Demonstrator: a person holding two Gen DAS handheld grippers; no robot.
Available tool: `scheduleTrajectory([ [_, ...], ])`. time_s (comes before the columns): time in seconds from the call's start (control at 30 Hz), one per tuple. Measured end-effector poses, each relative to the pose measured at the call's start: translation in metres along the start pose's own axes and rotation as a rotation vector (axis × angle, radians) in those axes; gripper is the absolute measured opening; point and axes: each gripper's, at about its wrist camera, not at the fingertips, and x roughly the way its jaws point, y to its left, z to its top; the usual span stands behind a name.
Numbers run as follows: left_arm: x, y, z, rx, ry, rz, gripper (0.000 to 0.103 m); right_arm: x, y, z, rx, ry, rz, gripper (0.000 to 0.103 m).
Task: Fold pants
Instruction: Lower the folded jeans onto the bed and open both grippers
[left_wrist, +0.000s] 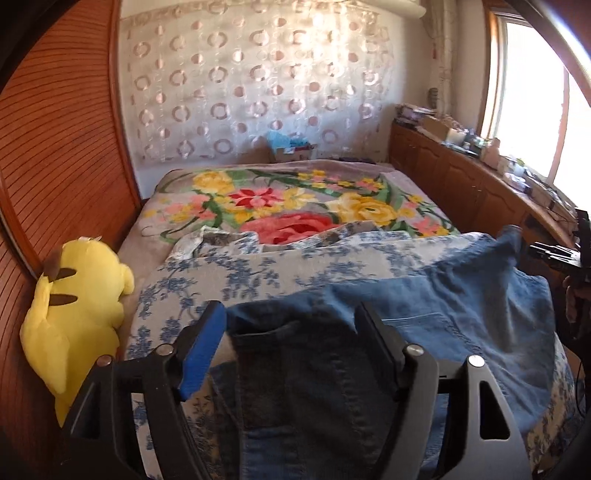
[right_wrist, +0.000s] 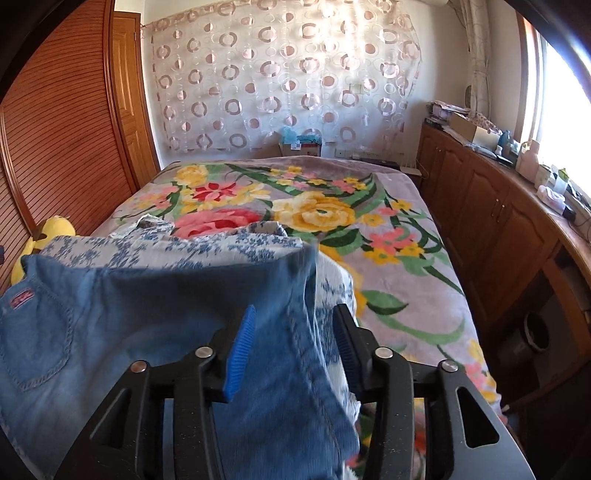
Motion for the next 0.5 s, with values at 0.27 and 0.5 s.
scheduleTrajectory([
  [0.27, 0.001, -0.061, -0.008, 0.095, 0.008, -0.133, 0.085, -0.021, -0.009, -0.028, 0.03, 0.032, -0.012, 0.054],
  [0.5, 0.002, -0.108, -0.016, 0.136, 0.018, -0.233, 0.085, -0.031, -0.016, -0.039, 0.1, 0.062, -0.017, 0.054],
])
